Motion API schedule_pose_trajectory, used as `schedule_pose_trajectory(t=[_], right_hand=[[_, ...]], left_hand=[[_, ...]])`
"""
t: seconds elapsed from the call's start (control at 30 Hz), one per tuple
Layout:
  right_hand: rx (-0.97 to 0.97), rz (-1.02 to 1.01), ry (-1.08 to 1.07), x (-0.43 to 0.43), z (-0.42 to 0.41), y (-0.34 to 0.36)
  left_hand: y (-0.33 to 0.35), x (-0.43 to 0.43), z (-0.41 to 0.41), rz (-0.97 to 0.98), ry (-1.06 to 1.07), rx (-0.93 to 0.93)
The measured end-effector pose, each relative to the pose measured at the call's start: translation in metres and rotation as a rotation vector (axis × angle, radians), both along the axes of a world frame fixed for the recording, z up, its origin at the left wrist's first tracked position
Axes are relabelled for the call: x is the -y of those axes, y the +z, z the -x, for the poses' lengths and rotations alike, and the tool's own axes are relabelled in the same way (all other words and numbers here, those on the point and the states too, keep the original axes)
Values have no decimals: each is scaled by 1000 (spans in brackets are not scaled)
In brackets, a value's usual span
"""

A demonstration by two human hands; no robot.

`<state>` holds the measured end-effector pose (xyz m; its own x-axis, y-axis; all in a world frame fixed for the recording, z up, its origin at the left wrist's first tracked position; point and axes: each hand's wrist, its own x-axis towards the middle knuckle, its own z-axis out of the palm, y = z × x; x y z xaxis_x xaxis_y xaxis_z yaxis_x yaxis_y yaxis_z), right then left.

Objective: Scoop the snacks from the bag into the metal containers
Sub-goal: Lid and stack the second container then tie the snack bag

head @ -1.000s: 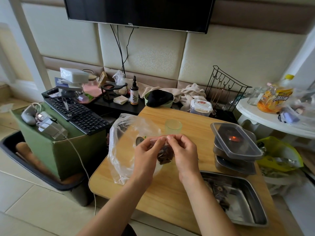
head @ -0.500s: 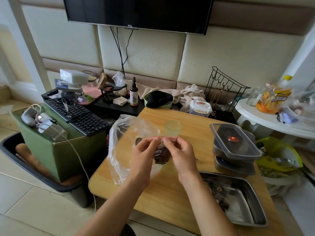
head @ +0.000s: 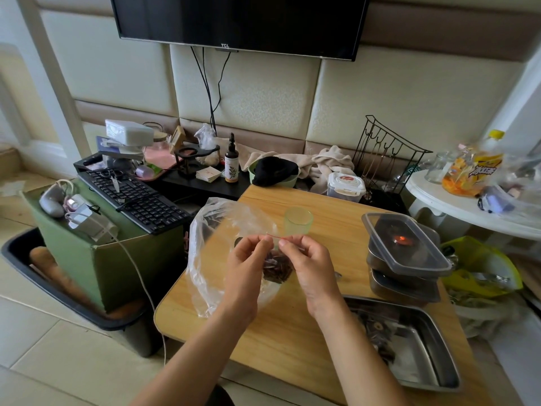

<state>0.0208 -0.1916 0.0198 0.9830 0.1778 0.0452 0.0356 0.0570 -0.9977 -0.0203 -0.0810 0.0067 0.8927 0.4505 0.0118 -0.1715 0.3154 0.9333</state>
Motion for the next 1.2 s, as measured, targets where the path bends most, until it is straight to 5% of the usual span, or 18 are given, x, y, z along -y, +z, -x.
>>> schedule_pose_trajectory(t=[0.47,0.83,1.2], right_hand=[[79,-26,58,-3,1,1],[236,188,10,-3,-3,-4],[180,156,29,0,-4,-4]], left_hand=[[3,2,0,-27,17,4],[0,2,4,-62,-35,11],[2,-4,0,-138,33,30]])
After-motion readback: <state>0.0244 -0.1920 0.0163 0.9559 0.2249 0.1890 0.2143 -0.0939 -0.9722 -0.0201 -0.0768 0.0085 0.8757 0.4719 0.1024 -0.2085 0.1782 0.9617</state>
